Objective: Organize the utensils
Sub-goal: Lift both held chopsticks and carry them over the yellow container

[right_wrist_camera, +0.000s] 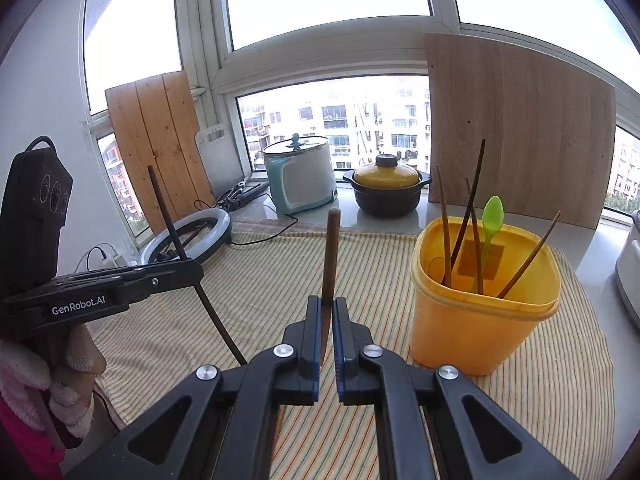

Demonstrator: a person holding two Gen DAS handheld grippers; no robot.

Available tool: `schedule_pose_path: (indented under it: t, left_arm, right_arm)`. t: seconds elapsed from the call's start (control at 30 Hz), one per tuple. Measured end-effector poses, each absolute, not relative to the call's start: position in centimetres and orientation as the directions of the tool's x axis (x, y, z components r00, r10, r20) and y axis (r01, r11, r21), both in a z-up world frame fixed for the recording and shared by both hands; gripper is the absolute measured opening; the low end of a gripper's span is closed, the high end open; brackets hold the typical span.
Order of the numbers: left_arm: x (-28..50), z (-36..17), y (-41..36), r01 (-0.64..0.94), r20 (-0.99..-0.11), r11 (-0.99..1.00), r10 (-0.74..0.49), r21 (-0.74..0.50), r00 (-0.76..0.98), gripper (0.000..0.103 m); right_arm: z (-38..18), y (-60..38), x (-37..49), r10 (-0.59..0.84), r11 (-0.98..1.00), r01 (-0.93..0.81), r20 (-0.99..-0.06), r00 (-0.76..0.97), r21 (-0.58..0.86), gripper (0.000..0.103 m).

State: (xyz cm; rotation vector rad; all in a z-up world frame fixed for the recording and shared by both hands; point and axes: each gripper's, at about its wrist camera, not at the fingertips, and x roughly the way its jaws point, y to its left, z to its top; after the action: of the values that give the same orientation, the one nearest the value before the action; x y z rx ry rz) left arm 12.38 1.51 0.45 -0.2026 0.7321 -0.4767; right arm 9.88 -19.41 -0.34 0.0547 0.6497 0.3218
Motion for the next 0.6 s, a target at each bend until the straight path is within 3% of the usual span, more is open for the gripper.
schedule_pose_path:
  t: [0.6]
  left_arm:
    - [14.5, 6.7, -1.8, 0.43, -0.481, 0.841, -0.54, -0.328, 0.691, 0.003]
  right_arm:
    - [5.7, -23.6, 9.7, 0.283, 0.959, -0.233, -0.49, 0.825, 0.161, 0.002]
